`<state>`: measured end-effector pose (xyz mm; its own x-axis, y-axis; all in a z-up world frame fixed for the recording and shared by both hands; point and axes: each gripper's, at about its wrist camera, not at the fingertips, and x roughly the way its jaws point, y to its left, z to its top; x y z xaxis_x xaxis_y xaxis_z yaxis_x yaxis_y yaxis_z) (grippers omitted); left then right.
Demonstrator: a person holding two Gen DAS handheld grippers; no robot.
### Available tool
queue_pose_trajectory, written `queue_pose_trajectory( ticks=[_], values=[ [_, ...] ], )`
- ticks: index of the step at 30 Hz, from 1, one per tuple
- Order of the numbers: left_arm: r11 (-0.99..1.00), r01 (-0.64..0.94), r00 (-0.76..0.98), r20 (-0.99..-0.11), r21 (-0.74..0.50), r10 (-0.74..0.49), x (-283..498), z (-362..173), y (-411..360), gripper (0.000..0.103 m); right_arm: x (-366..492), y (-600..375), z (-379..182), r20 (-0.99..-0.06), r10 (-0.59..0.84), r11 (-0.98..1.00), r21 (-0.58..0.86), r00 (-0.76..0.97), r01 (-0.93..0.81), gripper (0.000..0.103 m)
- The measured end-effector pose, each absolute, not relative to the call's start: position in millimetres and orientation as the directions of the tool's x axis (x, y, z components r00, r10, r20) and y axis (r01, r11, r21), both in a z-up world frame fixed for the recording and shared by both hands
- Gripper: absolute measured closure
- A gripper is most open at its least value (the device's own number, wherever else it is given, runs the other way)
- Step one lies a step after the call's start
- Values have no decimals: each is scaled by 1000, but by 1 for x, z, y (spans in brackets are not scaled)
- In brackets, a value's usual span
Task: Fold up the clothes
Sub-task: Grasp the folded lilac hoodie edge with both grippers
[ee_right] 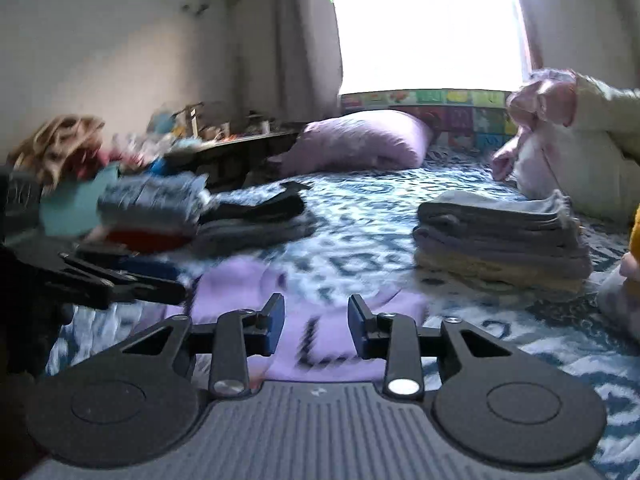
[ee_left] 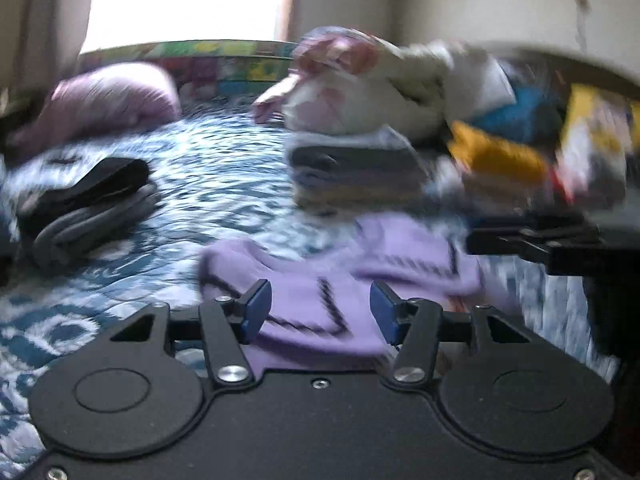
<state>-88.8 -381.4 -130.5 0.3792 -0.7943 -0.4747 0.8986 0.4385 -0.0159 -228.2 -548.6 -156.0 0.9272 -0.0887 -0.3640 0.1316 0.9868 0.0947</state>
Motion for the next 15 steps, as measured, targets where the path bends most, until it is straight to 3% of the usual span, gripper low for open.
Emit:
queue_pose_trajectory(
  ticks=[3, 8, 15],
  values=[
    [434, 894, 425, -517, 112, -743, -96, -171, -405, 47, -209, -542, -196, -492, -135, 983, 45, 860, 180, 68],
    [441, 891, 429, -515, 106, -742, -85, -181, -409, 45, -198, -550, -205, -504, -150, 976, 64, 851, 210, 68],
    [484, 874, 458, -413, 47, -787, -80, -130, -382, 45, -222, -539, -170, -394, -168, 980, 35, 904, 197, 68]
  ],
)
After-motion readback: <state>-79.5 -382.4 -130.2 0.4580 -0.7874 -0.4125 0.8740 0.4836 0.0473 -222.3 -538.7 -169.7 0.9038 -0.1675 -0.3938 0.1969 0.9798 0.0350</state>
